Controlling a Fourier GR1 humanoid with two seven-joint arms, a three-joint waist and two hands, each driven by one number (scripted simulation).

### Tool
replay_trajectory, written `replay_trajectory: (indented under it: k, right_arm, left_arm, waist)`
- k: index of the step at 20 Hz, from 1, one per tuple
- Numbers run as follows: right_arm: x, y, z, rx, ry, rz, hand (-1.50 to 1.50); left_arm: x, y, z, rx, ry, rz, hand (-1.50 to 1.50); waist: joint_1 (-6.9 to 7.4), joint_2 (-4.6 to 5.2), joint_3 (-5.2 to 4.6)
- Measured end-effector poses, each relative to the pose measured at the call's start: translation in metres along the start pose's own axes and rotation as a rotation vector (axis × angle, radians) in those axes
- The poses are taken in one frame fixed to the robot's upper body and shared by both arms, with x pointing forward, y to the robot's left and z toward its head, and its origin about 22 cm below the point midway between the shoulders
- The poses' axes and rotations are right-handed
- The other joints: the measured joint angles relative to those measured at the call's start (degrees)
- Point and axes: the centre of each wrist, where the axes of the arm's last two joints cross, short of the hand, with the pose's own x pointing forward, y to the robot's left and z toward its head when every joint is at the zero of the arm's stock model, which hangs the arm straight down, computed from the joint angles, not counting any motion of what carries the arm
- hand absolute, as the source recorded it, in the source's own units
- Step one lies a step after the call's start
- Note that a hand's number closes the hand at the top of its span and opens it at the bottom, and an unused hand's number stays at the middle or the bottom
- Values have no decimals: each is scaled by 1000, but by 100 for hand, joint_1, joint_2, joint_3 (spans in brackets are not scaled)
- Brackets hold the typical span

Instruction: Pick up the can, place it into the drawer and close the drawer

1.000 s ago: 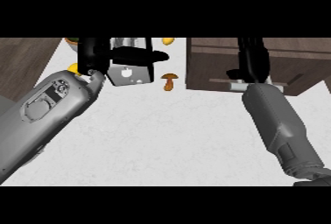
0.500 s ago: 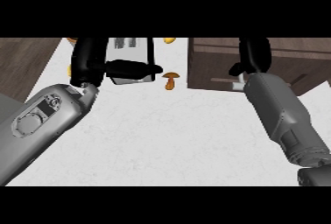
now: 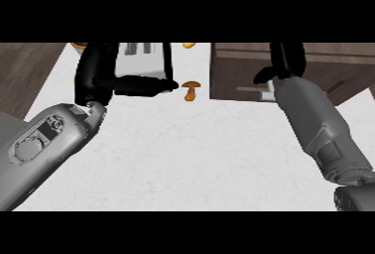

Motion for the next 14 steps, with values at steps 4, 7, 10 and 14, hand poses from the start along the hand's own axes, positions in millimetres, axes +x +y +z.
replay_trajectory:
  k: [4,7,10,14]
  right_arm:
    - [8,-2,-6,-10,9,-130,-150]
    - [20,-1,-10,-21,19,-259,-150]
    - [29,-1,-14,-28,59,-407,-150]
    - [33,-4,-19,-37,92,-557,-150]
  left_arm:
    - [-5,3,3,2,0,-5,-150]
    - [-11,5,5,7,7,-6,-150]
    - [-15,8,8,14,16,-8,-150]
    - [-18,13,13,25,13,-4,-150]
  waist:
    - [-22,-8,3]
    - [-41,-6,8]
    - [-63,-28,13]
    - [-80,-37,11]
